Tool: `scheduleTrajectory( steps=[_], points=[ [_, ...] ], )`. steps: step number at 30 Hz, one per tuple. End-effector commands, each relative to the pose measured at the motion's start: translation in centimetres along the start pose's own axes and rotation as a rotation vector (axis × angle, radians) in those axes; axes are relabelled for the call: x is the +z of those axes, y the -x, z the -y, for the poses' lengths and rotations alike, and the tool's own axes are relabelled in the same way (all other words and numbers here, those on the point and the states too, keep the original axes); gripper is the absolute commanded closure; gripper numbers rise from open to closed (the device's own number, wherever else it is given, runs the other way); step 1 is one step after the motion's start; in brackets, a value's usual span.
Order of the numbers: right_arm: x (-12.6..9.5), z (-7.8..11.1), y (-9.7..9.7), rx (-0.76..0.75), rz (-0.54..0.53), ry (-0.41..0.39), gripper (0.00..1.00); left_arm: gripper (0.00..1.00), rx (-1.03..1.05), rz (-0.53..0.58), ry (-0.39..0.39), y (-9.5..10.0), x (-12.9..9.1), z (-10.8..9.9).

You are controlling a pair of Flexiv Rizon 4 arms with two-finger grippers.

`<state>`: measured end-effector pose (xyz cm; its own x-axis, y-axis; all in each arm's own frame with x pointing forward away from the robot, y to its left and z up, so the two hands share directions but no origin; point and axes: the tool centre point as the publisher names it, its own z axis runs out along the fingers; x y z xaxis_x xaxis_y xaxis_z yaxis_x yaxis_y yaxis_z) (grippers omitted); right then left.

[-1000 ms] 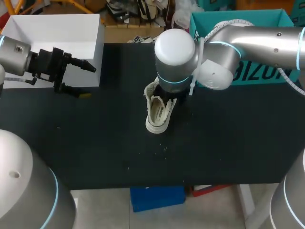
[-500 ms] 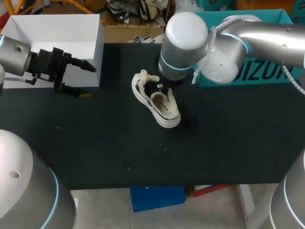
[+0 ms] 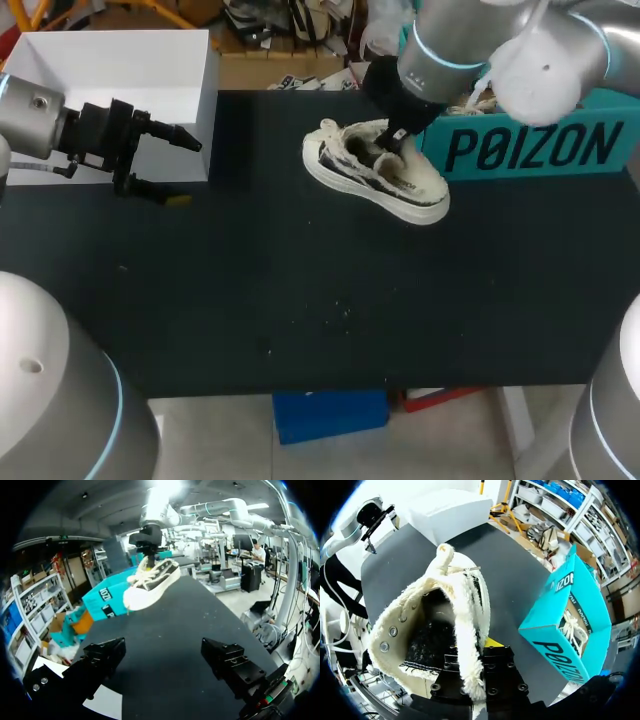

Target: Take the shoe out of the shoebox, open the shoe tongue, remove and reinsert the insole, then place the shoe into the shoebox

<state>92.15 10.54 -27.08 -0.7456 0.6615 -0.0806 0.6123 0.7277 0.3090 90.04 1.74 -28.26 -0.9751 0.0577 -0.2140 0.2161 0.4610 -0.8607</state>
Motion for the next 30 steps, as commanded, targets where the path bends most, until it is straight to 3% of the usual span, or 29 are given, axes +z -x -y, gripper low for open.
scheduleTrajectory(
  steps=[1, 15, 24, 30],
  points=[
    [-3.1, 0.0, 0.2, -0.746, -0.048, -0.198, 1.0, 0.0, 0.002, 0.005, 0.003, -0.1, 0.1, 0.0],
    [-3.0, 0.1, 0.6, -0.739, -0.042, -0.186, 1.0, 0.0, 0.002, 0.005, 0.003, -0.1, 0.1, 0.0],
    [-6.3, 1.7, 8.0, -0.785, 0.063, -0.138, 1.0, 0.0, 0.002, 0.005, 0.003, -0.1, 0.1, 0.0],
    [-8.0, 1.6, 14.0, -0.838, 0.098, -0.094, 1.0, 0.0, 0.002, 0.005, 0.003, -0.1, 0.1, 0.0]
  ],
)
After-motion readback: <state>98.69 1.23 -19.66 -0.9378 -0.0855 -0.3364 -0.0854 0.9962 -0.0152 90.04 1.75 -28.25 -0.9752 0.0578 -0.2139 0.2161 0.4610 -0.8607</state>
